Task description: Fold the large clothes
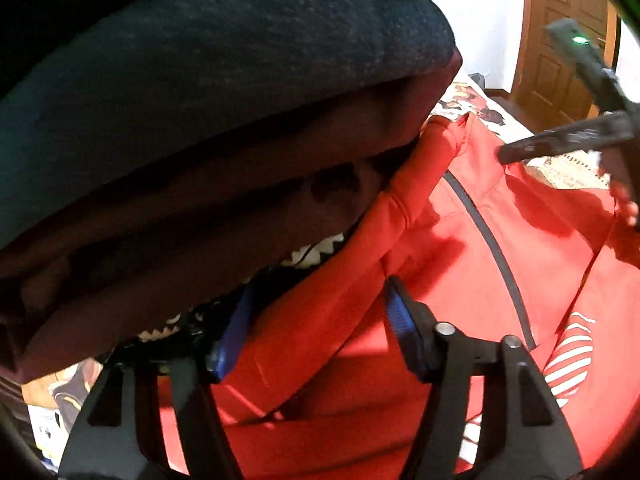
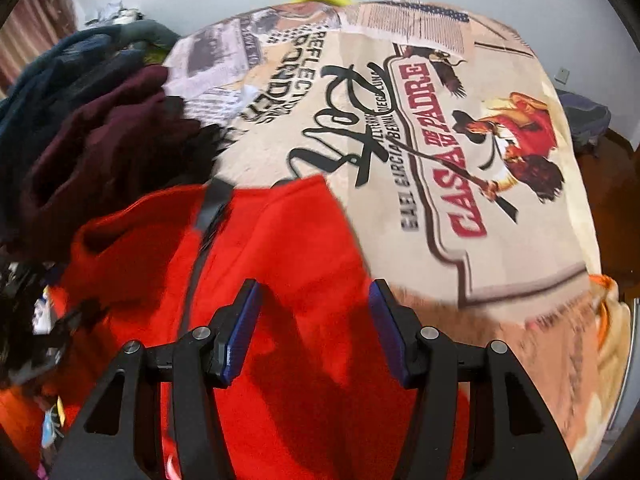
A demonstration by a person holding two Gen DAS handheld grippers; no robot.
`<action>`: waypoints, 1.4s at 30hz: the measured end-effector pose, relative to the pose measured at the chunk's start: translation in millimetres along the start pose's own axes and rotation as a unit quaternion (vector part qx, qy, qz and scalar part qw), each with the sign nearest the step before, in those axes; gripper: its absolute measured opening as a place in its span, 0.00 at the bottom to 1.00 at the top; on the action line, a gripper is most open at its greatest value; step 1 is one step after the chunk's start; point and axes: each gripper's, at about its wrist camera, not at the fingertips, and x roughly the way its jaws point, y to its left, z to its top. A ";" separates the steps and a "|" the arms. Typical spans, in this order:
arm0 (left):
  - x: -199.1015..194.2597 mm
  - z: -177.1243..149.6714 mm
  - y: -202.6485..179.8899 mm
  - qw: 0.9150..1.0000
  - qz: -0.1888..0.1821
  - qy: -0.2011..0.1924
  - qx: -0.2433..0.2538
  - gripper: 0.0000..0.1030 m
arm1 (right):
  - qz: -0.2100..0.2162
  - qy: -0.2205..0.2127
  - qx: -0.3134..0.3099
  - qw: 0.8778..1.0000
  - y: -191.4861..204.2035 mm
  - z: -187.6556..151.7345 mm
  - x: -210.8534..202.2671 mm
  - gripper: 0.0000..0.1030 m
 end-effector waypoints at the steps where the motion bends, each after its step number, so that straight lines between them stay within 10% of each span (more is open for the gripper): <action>1: 1.6 0.6 -0.4 1.000 0.000 -0.001 0.000 0.54 | 0.005 0.000 0.002 1.000 0.2 3.9 4.9 0.51; 4: 5.6 2.9 2.6 1.000 0.011 -0.006 -0.011 0.42 | 0.011 0.000 0.023 1.000 -0.9 9.4 17.9 0.50; 8: 6.4 0.9 11.3 0.998 -0.039 0.010 -0.039 0.02 | 0.033 -0.013 0.055 0.998 -1.9 9.0 11.3 0.12; 26: -152.4 -39.2 10.0 0.996 -0.075 -0.035 -0.033 0.02 | 0.025 -0.119 -0.051 0.991 95.5 -99.8 -185.7 0.07; 42: -134.5 -196.5 -18.4 0.995 -0.009 0.100 -0.012 0.08 | 0.012 -0.036 -0.065 0.997 114.9 -250.4 -155.8 0.14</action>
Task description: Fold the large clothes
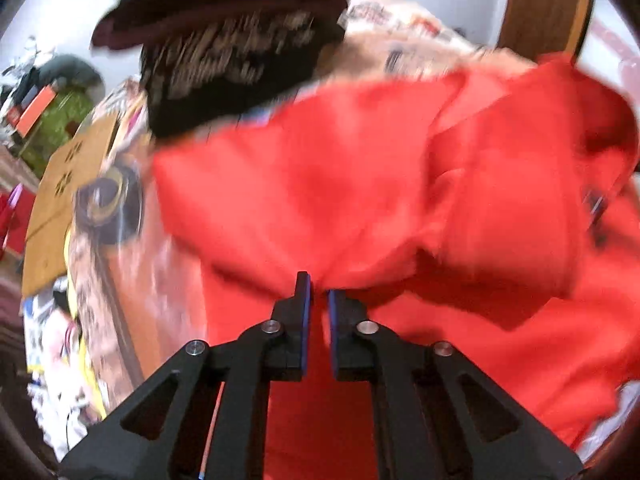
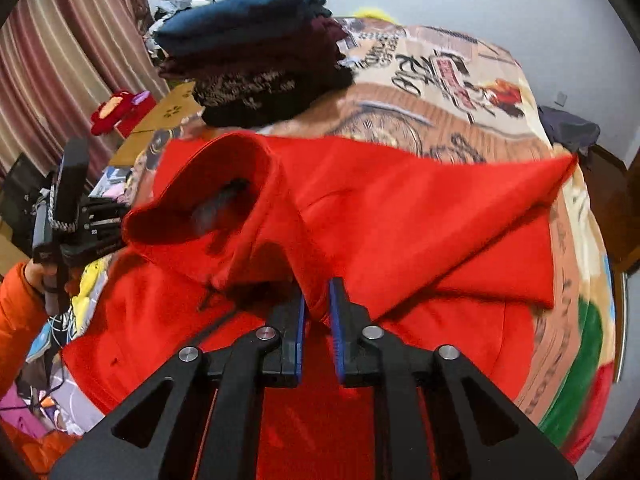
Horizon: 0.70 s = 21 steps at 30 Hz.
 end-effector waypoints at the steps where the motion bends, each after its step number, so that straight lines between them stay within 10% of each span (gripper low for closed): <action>1: 5.3 -7.9 4.3 1.000 0.006 0.012 -0.008 0.08 | -0.002 0.004 0.005 1.000 -2.9 -3.4 0.3 0.15; 7: 3.3 -33.8 48.7 0.996 0.011 0.026 -0.088 0.18 | -0.012 0.000 0.032 0.999 -18.8 -17.2 -23.9 0.16; 11: -15.9 -29.8 88.6 0.986 0.027 -0.011 -0.162 0.60 | -0.031 -0.034 0.064 0.997 -36.9 -13.5 -49.7 0.36; 14: -25.6 -18.2 112.4 0.978 0.025 -0.030 -0.203 0.65 | -0.047 -0.068 0.096 0.992 -53.7 -5.9 -63.7 0.49; 21: -1.4 1.2 142.7 0.941 -0.102 -0.034 -0.322 0.76 | -0.042 -0.080 0.195 0.977 -97.9 12.8 -59.5 0.65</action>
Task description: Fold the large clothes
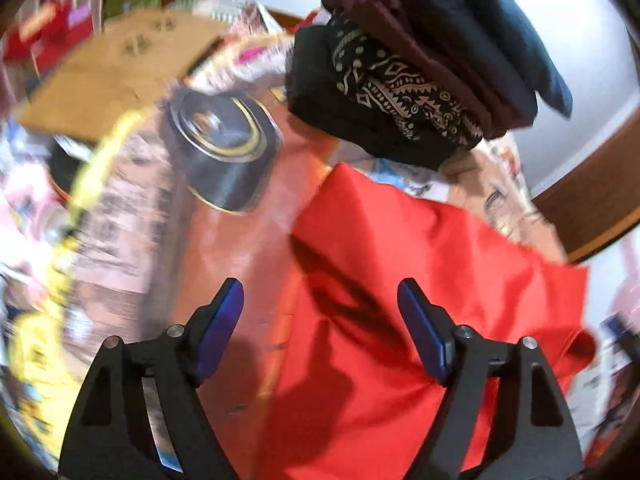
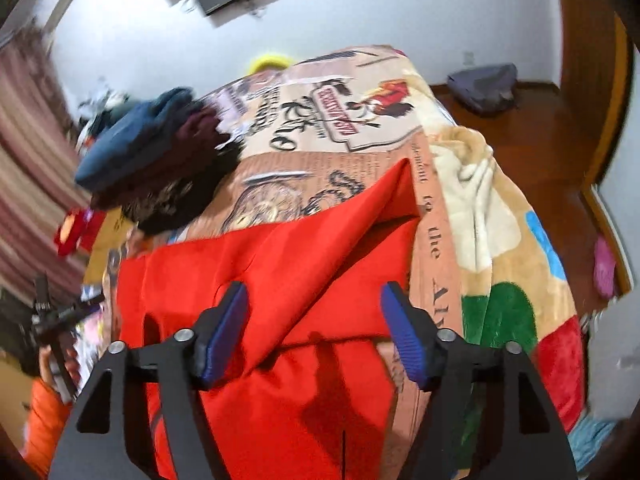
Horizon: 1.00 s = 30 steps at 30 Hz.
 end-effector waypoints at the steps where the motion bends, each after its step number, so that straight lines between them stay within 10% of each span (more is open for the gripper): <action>1: 9.6 2.8 1.6 1.000 -0.017 0.011 -0.014 0.76 | 0.001 0.003 0.013 1.000 -4.4 2.8 5.6 0.65; 16: 96.3 7.1 -11.5 0.987 -0.119 0.087 -0.058 0.78 | 0.039 0.052 0.134 0.989 -49.7 18.5 83.0 0.66; 18: 98.5 7.1 -14.3 0.986 -0.123 0.090 -0.060 0.53 | 0.041 0.051 0.130 0.989 -45.6 22.3 89.0 0.47; 19: 100.2 7.2 -15.7 0.986 -0.120 0.095 -0.062 0.44 | 0.039 0.055 0.121 0.990 -42.1 23.7 92.3 0.20; 21: 99.2 9.0 -18.4 0.987 -0.120 0.092 -0.061 0.20 | 0.048 0.055 0.108 0.992 -35.5 28.4 96.7 0.14; 30: 40.7 61.4 -74.5 0.997 -0.055 0.002 0.052 0.16 | 0.053 -0.016 0.022 0.998 13.3 84.0 71.1 0.12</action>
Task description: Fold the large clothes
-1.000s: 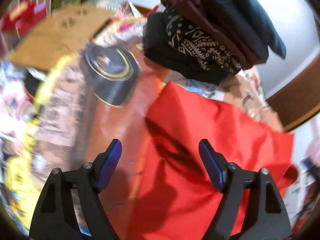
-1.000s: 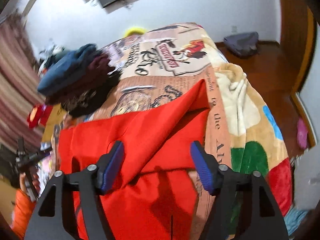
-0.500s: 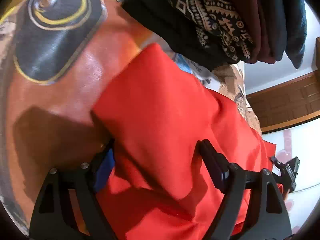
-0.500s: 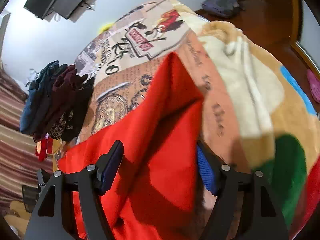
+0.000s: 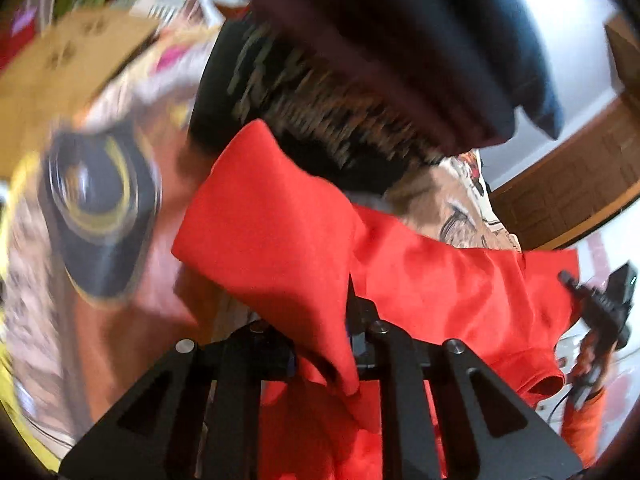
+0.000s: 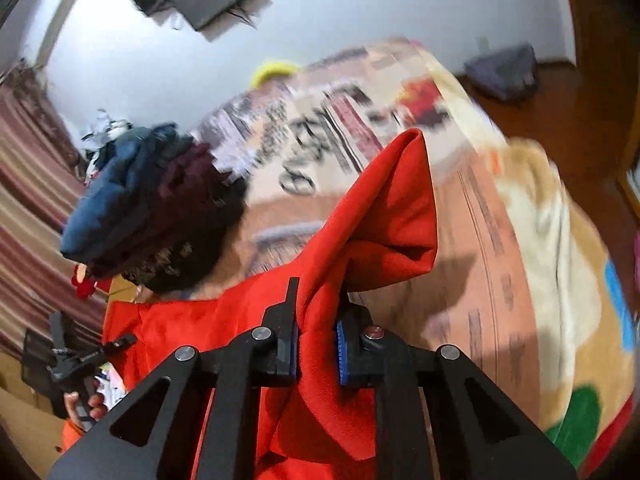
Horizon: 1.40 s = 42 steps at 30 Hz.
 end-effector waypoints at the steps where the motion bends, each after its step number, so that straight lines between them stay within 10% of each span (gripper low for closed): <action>1: -4.8 7.7 -7.3 1.000 0.010 -0.011 0.015 0.15 | 0.000 -0.006 -0.007 1.000 4.7 6.0 -0.5 0.12; 7: -6.2 42.8 -11.3 0.997 0.062 -0.043 0.037 0.12 | -0.013 -0.022 -0.012 1.000 7.5 32.0 19.1 0.11; 12: 34.7 40.2 5.2 0.994 0.103 0.012 0.046 0.15 | -0.072 0.007 -0.017 0.997 -10.7 29.8 60.9 0.12; 18: 51.9 9.4 30.5 0.989 0.133 0.046 0.041 0.60 | -0.119 0.080 0.015 0.990 -42.1 13.0 88.2 0.19; 30: -7.6 -17.5 56.6 0.989 0.139 0.023 0.042 0.62 | -0.083 0.033 -0.036 0.995 -1.9 9.3 -0.9 0.50; 42: 30.1 -19.5 50.2 0.986 0.154 0.023 0.056 0.57 | -0.005 0.140 -0.046 0.989 42.1 -53.8 66.5 0.55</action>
